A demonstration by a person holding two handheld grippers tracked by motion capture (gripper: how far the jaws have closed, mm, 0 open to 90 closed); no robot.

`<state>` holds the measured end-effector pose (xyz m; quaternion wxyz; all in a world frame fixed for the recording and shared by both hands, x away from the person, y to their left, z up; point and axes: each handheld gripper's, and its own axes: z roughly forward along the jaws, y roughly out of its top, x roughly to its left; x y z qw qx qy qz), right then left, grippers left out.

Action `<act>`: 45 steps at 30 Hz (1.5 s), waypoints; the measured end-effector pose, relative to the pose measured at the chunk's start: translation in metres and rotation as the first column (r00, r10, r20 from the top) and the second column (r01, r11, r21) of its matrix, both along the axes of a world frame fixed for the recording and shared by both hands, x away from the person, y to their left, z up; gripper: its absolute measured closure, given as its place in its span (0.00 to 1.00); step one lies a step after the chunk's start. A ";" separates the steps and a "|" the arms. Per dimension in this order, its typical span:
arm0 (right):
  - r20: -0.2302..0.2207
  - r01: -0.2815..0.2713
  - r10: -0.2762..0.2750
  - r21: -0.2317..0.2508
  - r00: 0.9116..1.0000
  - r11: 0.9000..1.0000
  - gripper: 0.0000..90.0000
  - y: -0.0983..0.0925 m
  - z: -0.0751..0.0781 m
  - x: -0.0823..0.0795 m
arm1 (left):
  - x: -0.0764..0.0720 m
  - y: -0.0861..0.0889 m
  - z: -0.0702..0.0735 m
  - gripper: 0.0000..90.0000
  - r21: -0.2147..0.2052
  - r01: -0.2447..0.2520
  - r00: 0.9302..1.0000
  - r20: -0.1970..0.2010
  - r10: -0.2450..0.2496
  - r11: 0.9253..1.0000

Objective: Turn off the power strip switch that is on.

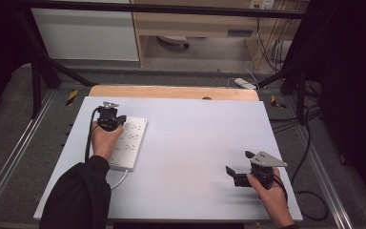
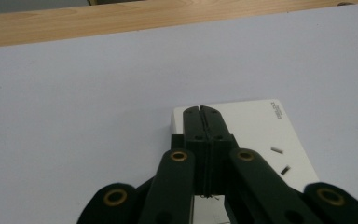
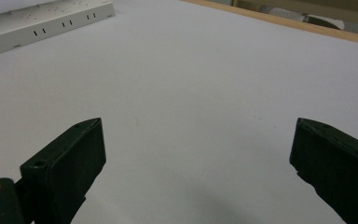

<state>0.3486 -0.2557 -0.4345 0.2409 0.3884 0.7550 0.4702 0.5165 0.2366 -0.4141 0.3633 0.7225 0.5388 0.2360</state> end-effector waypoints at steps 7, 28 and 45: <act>-0.001 -0.002 0.002 0.001 1.000 1.000 0.04 0.000 0.000 0.000 | 0.000 -0.003 -0.005 1.00 0.009 0.009 1.000 -0.018 -0.009 1.000; 0.001 0.000 0.000 0.004 1.000 1.000 0.04 -0.001 0.001 0.000 | 0.003 -0.005 -0.013 1.00 0.016 0.008 1.000 -0.029 -0.008 1.000; 0.002 -0.001 0.001 0.004 1.000 1.000 0.04 -0.002 0.001 0.000 | 0.004 -0.005 -0.012 1.00 0.020 0.015 0.999 -0.033 -0.015 1.000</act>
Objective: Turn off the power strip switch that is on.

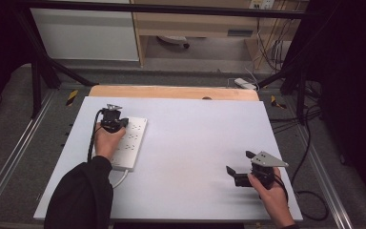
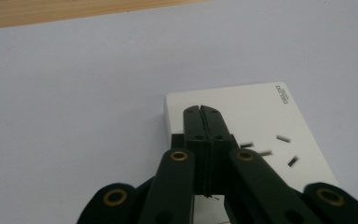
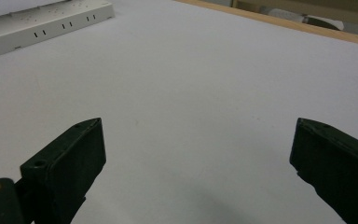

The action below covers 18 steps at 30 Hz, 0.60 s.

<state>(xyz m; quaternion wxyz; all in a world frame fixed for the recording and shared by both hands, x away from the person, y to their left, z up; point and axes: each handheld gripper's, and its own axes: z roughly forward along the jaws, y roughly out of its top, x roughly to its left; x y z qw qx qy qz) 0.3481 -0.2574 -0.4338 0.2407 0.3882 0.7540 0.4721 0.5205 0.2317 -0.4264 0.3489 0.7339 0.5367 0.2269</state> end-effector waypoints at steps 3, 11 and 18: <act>0.000 0.000 0.000 0.000 1.000 1.000 0.04 0.000 0.000 0.000 | 0.000 0.000 0.000 1.00 0.003 0.001 1.000 -0.001 -0.001 1.000; -0.003 -0.002 0.002 0.000 1.000 1.000 0.04 0.000 0.000 0.000 | 0.001 0.000 0.000 1.00 0.004 0.000 1.000 -0.003 0.000 1.000; -0.001 -0.001 0.001 0.000 1.000 1.000 0.04 0.000 0.000 0.000 | 0.002 -0.001 -0.001 1.00 0.006 0.000 1.000 -0.010 0.000 1.000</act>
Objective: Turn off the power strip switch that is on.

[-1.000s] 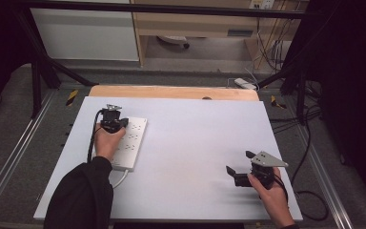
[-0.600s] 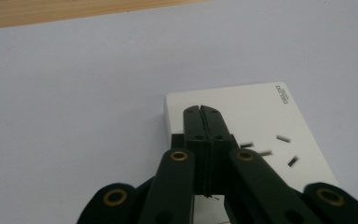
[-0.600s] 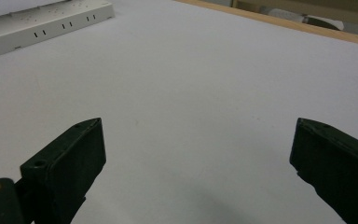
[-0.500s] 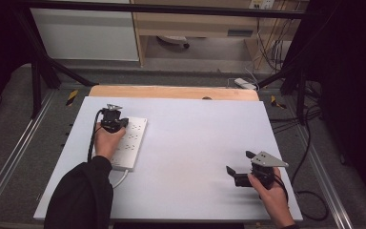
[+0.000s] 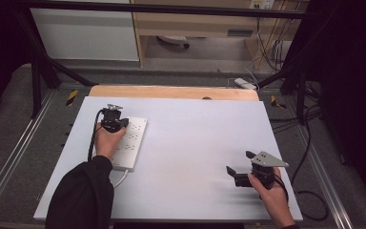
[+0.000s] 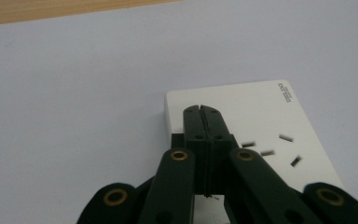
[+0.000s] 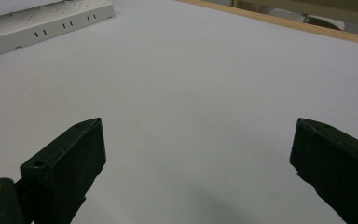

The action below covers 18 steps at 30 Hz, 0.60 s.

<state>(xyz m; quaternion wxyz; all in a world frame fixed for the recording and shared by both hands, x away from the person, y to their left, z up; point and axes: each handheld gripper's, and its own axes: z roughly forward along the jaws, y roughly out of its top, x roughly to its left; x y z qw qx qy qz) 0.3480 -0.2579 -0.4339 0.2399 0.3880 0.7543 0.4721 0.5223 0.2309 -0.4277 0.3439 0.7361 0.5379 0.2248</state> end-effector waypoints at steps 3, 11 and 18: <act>-0.001 0.000 0.000 0.000 1.000 1.000 0.04 0.000 0.000 0.000 | 0.000 0.000 0.000 1.00 -0.003 -0.001 1.000 0.000 0.001 1.000; 0.000 0.000 0.000 0.000 1.000 1.000 0.04 0.000 0.000 0.000 | 0.000 0.000 0.000 1.00 -0.006 -0.003 1.000 0.000 0.003 1.000; 0.000 0.003 -0.003 0.002 1.000 1.000 0.04 0.000 0.000 0.000 | 0.000 -0.003 0.000 1.00 -0.017 0.003 1.000 0.001 -0.003 1.000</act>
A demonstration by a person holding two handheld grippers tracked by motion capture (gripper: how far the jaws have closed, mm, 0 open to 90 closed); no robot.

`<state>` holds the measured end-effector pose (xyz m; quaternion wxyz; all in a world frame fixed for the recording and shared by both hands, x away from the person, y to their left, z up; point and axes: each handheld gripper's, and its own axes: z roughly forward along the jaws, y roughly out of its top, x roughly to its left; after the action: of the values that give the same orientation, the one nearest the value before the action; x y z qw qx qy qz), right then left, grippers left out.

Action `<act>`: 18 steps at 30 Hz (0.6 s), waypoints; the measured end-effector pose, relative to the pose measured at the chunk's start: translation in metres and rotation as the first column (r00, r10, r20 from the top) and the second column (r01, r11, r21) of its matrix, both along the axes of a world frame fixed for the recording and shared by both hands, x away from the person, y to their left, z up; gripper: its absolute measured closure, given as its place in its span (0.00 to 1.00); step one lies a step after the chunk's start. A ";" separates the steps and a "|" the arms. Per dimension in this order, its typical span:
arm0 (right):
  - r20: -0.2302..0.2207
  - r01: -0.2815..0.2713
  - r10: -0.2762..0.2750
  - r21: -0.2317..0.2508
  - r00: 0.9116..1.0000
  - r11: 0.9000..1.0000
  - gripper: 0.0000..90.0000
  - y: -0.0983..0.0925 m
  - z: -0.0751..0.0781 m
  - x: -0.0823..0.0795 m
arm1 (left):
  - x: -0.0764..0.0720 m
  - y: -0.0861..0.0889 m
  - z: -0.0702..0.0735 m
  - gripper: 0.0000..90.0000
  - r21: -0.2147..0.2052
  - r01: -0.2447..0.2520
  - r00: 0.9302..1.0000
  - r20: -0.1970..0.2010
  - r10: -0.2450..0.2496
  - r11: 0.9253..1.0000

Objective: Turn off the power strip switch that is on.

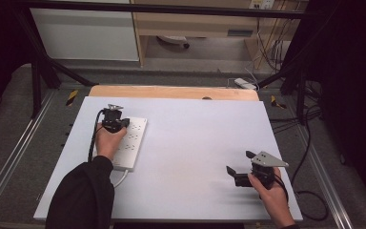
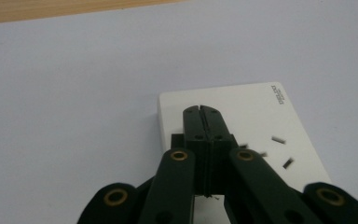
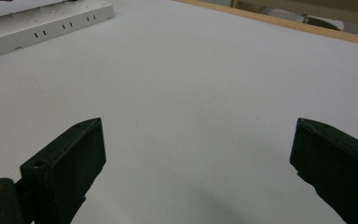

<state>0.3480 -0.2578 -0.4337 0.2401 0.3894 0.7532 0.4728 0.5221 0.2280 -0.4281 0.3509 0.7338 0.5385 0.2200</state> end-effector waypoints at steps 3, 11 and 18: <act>0.000 0.000 0.000 0.003 1.000 1.000 0.04 0.000 0.000 0.000 | 0.000 -0.001 0.000 1.00 0.001 0.000 1.000 0.001 0.000 1.000; 0.002 -0.001 0.001 0.000 1.000 1.000 0.04 0.000 0.001 0.000 | -0.001 -0.001 0.001 1.00 0.004 0.000 1.000 0.006 0.000 1.000; 0.003 -0.001 0.001 0.002 1.000 1.000 0.04 0.000 0.001 0.000 | -0.002 -0.002 0.002 1.00 0.002 0.002 1.000 0.020 -0.002 1.000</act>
<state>0.3477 -0.2581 -0.4330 0.2407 0.3885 0.7526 0.4741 0.5200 0.2261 -0.4259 0.3556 0.7325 0.5341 0.2275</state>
